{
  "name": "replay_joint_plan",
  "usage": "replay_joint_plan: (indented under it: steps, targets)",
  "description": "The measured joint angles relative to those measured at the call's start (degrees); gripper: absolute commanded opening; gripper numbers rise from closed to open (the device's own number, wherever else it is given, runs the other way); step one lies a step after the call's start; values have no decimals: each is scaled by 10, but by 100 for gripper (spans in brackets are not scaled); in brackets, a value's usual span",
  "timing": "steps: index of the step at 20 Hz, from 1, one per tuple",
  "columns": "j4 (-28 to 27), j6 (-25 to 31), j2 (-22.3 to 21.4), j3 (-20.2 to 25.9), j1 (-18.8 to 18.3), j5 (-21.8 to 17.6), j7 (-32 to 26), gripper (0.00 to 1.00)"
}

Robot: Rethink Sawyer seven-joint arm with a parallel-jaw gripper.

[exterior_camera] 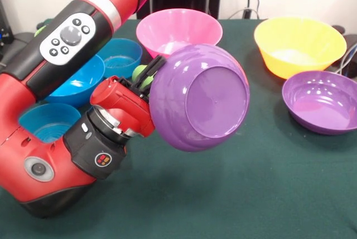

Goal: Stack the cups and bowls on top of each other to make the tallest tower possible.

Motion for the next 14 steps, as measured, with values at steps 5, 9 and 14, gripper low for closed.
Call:
replay_joint_plan:
  steps: [5, 9, 14]
  targets:
    - [0, 0, 2, 6, 0, -2, 0, 0]
    - [0, 0, 2, 7, 0, -4, 0, 0]
    - [0, 0, 2, 7, 0, -5, 0, 0]
